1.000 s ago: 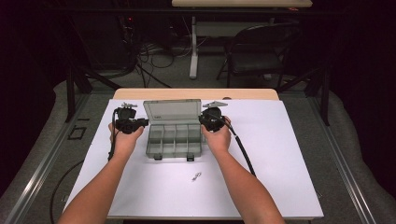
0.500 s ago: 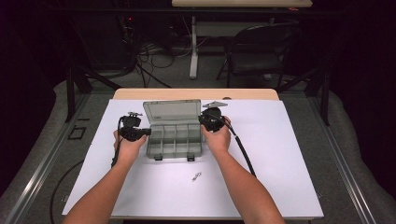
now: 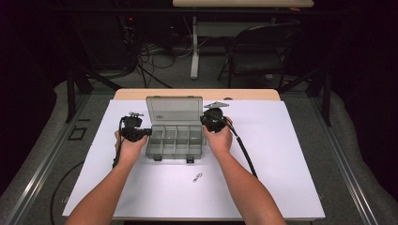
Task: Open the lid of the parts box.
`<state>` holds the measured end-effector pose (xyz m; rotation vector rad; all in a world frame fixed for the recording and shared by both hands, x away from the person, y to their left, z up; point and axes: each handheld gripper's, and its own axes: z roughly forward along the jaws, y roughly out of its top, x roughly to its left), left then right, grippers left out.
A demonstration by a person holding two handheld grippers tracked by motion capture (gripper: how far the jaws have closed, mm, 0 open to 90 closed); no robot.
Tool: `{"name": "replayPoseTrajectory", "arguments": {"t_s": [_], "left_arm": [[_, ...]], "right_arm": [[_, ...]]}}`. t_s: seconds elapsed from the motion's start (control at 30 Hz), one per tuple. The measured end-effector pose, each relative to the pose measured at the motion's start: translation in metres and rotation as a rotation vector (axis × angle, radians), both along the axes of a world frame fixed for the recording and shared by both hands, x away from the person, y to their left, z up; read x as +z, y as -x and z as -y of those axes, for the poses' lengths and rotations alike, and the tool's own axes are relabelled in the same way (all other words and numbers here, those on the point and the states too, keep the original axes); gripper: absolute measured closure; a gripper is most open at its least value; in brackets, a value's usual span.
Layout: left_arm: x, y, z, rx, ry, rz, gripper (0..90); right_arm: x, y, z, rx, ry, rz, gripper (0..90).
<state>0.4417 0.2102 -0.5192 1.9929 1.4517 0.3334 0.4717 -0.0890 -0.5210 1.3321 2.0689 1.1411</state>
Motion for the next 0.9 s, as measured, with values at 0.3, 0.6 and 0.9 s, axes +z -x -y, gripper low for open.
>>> {"name": "replayPoseTrajectory", "arguments": {"t_s": [0.3, 0.6, 0.9], "left_arm": [[-0.0021, 0.0, -0.0009, -0.001, 0.011, 0.017, 87.0], [-0.0034, 0.0013, -0.0008, -0.001, 0.011, 0.035, 87.0], [-0.0034, 0.0011, -0.0003, 0.0, 0.008, 0.036, 87.1]], "right_arm": [[-0.003, -0.0044, 0.0018, -0.022, -0.035, -0.005, 85.1], [-0.005, -0.0066, 0.0004, -0.052, -0.05, -0.01, 84.9], [-0.0082, -0.0099, -0.0007, -0.069, -0.043, -0.013, 85.1]]}}
